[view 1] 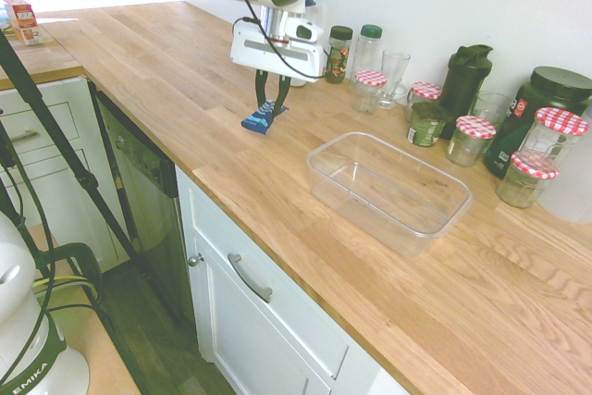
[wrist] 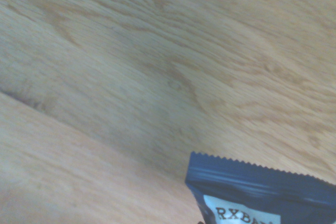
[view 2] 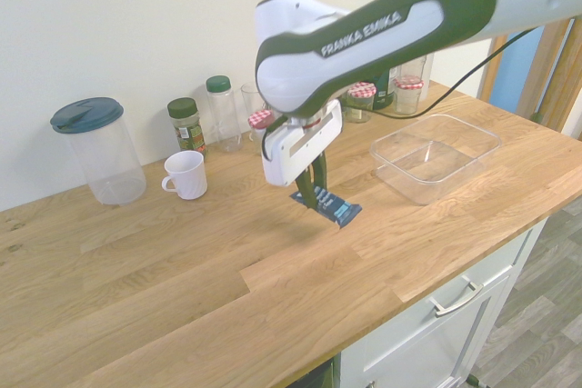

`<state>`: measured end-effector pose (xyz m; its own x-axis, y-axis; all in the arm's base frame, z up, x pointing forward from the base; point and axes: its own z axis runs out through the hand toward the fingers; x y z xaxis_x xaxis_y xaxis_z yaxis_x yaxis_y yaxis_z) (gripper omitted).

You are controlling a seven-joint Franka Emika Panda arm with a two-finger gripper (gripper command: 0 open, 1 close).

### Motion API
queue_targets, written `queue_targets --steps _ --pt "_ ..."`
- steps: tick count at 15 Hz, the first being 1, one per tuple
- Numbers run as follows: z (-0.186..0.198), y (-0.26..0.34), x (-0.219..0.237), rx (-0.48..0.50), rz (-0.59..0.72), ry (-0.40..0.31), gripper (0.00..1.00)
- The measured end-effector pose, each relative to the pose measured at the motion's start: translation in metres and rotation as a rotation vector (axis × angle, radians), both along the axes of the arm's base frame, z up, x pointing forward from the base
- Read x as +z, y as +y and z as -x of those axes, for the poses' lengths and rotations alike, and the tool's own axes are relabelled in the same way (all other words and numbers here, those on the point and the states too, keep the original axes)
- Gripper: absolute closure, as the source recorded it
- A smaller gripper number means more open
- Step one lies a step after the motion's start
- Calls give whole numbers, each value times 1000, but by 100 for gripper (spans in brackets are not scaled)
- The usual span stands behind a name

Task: Put the protein bar into the container

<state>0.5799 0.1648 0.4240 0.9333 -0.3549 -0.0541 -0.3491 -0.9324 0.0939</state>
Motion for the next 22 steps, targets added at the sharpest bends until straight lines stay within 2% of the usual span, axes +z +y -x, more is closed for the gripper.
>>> queue_targets --steps 4,7,10,13,18,22 --pt "25 -84 97 -73 -44 -67 100" --pt "34 -173 126 -131 -88 -91 100" --pt "37 -246 117 -182 -106 -83 100" --pt "33 -285 98 -218 -116 -78 100" --pt "13 -305 46 -229 -127 -49 100" --pt "8 -317 25 -233 -139 -39 100"
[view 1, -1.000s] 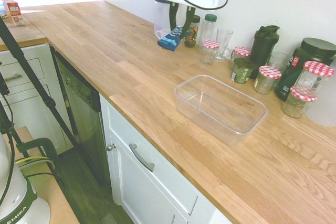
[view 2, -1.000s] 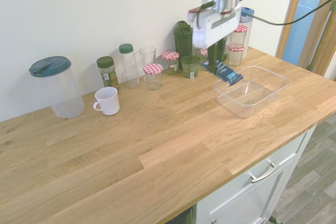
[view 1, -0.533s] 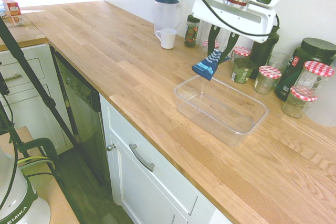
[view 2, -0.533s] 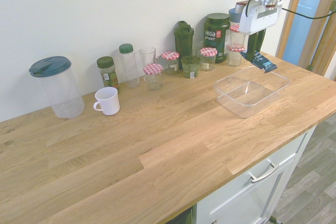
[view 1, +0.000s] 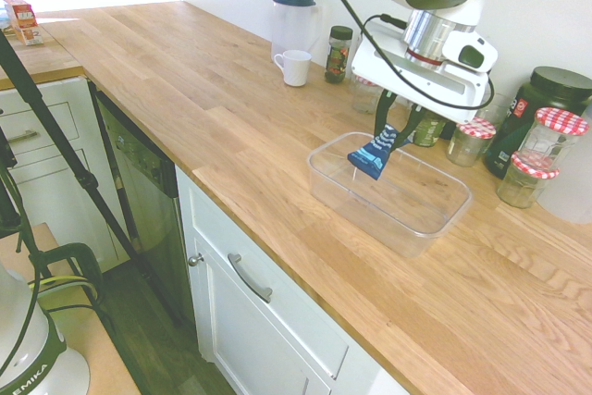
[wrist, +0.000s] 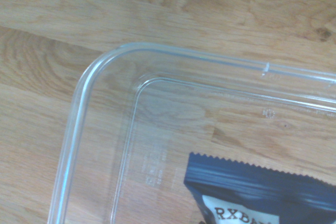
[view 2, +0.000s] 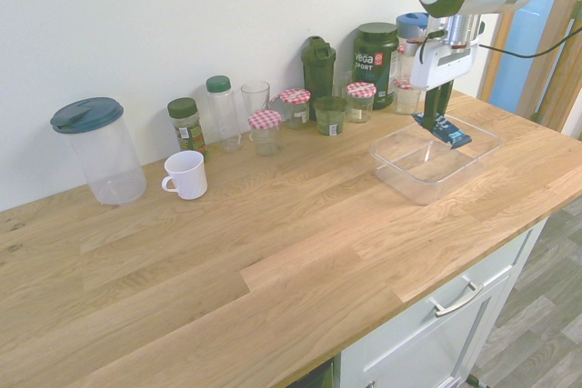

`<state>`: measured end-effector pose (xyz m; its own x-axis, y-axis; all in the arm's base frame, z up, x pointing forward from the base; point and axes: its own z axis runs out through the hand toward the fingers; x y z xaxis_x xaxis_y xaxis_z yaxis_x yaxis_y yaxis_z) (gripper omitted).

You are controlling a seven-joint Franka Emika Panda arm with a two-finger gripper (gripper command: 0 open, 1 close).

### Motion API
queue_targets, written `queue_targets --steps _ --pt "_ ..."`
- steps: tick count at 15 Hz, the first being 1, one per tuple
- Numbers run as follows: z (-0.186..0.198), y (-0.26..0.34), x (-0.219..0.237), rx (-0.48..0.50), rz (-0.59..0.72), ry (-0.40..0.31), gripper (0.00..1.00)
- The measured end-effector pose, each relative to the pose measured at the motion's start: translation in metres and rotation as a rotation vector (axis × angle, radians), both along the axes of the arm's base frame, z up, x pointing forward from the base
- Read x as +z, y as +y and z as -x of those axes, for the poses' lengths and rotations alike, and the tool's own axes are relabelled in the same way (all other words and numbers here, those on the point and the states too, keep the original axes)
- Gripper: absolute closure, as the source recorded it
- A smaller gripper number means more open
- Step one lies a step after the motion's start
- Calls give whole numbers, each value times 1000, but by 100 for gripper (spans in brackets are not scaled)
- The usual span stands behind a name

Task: Put the protein bar into the container

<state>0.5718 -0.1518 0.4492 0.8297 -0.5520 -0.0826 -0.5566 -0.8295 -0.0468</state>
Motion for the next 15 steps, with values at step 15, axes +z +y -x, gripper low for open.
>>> queue_targets --steps 15 --pt "14 -20 -48 4 -9 16 100"
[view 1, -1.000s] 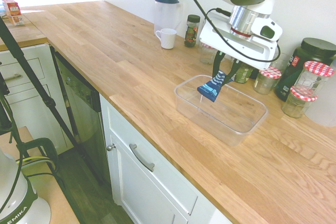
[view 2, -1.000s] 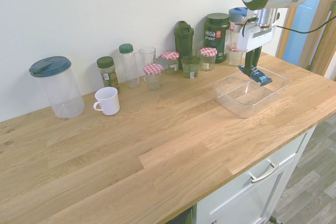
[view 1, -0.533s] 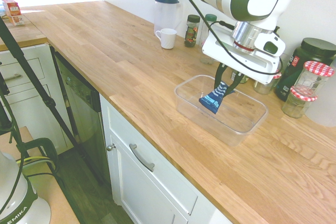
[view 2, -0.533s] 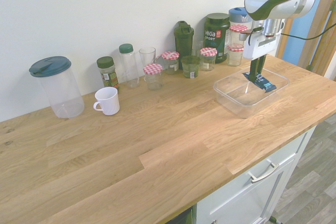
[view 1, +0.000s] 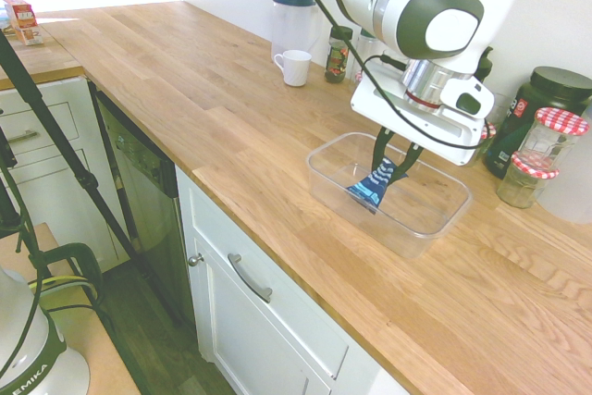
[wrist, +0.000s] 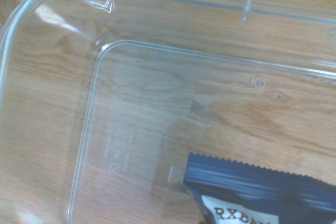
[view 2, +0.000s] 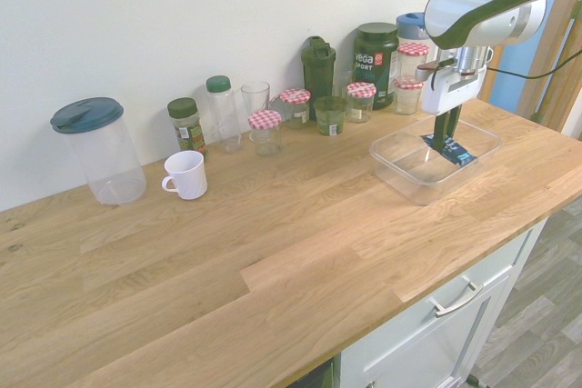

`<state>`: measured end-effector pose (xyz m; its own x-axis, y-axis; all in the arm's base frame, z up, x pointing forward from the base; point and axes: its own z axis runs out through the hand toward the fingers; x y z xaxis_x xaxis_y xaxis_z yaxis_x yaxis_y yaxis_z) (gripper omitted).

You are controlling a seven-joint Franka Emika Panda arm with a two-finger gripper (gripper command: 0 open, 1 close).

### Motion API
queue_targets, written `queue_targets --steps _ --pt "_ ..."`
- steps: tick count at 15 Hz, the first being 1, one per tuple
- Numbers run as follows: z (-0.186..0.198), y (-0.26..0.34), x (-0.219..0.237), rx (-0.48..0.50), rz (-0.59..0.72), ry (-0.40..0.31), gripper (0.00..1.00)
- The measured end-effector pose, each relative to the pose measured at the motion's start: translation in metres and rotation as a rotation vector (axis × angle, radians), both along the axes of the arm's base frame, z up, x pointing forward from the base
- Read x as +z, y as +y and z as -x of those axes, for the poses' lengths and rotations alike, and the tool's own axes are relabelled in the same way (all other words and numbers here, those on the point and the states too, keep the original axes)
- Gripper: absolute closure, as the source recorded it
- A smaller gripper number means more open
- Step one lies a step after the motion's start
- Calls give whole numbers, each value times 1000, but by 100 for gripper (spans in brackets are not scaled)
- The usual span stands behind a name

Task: Put the protein bar into the container

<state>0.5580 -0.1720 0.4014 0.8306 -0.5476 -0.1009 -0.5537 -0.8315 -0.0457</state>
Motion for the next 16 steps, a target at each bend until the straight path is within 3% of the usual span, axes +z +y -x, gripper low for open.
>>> queue_targets --steps 1,2,13,16 --pt "1 -1 -1 1 -1 2 100" --pt "1 -1 -3 2 2 7 0" --pt "6 -5 -13 4 6 13 0" --pt "15 -31 0 -13 -24 -35 0"
